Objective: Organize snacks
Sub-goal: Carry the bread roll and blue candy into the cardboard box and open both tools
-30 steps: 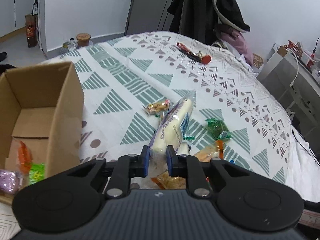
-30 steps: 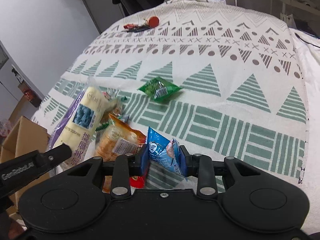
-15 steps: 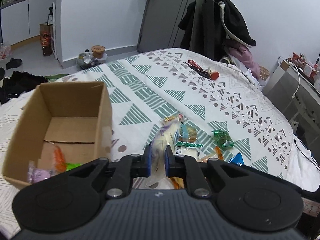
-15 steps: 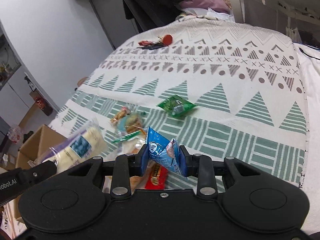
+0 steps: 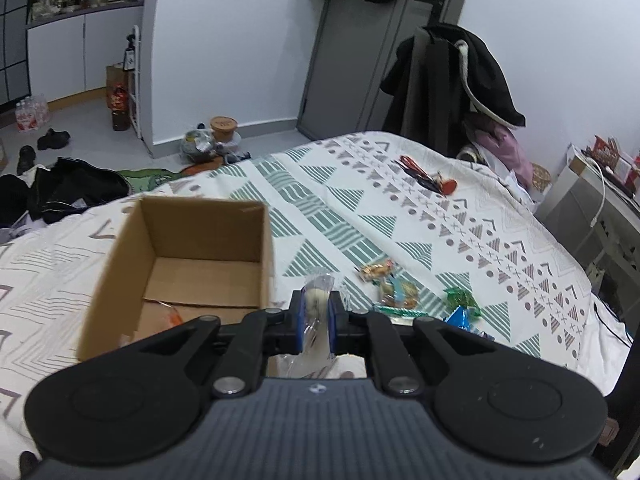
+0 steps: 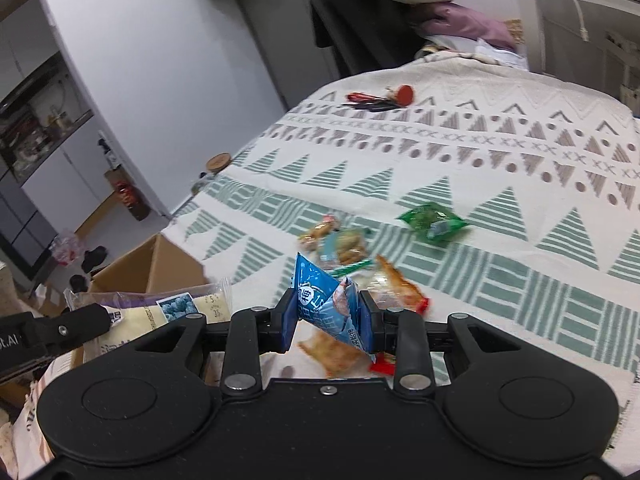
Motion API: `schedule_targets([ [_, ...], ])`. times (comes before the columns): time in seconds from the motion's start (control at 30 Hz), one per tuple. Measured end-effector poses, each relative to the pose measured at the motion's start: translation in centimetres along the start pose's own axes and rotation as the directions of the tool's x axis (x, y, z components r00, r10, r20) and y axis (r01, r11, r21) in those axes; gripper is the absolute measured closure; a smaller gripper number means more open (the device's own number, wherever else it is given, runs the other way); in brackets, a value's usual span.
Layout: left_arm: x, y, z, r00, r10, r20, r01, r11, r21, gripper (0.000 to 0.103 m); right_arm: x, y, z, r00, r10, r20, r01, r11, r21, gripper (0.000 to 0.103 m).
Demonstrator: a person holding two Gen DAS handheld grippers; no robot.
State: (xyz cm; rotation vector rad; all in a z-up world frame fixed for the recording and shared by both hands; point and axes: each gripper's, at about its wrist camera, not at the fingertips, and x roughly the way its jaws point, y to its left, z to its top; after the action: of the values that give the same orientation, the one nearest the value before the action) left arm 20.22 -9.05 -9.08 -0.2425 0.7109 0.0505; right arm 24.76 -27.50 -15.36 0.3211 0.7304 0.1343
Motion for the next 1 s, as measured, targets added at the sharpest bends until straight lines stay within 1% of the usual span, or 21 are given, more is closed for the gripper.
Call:
schedule_targets([
  [0.2,-0.9,2.3,0.5,0.999,0.029,0.023,-0.028,0.999,-0.038,0.093,-0.1,2.5,-0.3,0.998,0.057,0.004,-0.057,0.997,-0.050,0.072],
  [0.33,-1.6,3.8,0.9,0.999,0.025,0.041,-0.022,0.998,-0.062,0.093,0.2,4.2,-0.6,0.997,0.072,-0.001,-0.071,0.995,-0.076,0.072],
  [0.67,-3.3,7.4,2.7,0.995,0.007,0.104,0.006,0.992,-0.128,0.094,0.5,7.9,-0.8,0.994,0.108,0.019,-0.104,0.985,-0.135,0.072],
  [0.9,-3.3,10.4,2.7,0.993,0.021,0.120,0.001,0.983,-0.184,0.094,0.9,10.2,-1.5,0.992,0.124,0.019,-0.119,0.975,-0.188,0.072],
  [1.0,-3.2,11.7,2.6,0.992,0.044,0.114,-0.020,0.979,-0.205,0.094,1.1,11.3,-1.7,0.991,0.129,0.017,-0.123,0.970,-0.208,0.072],
])
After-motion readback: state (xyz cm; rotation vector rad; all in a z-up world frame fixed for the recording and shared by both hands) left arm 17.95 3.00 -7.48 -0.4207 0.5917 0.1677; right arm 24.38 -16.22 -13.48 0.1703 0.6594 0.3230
